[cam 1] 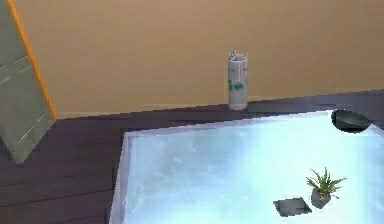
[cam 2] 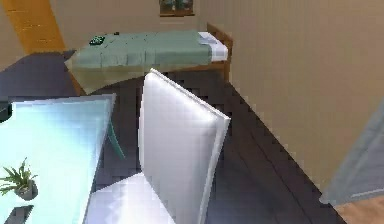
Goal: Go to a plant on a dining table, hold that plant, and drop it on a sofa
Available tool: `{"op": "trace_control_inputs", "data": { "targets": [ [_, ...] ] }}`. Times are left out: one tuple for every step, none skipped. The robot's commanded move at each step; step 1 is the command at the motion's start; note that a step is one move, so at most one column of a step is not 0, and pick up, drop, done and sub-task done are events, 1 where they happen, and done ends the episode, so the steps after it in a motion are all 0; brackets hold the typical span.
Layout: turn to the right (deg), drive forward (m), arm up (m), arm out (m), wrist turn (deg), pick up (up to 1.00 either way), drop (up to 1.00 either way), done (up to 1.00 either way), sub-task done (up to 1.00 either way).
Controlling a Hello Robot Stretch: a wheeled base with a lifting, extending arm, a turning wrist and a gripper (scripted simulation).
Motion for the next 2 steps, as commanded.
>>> {"op": "trace_control_inputs", "data": {
  "targets": [
    [-42.0,0.00,0.00,0.00,0.0,0.00,0.00,0.00,0.00],
    [0.0,0.00,0.50,0.00,0.0,0.00,0.00,0.00,0.00]
  ]
}}
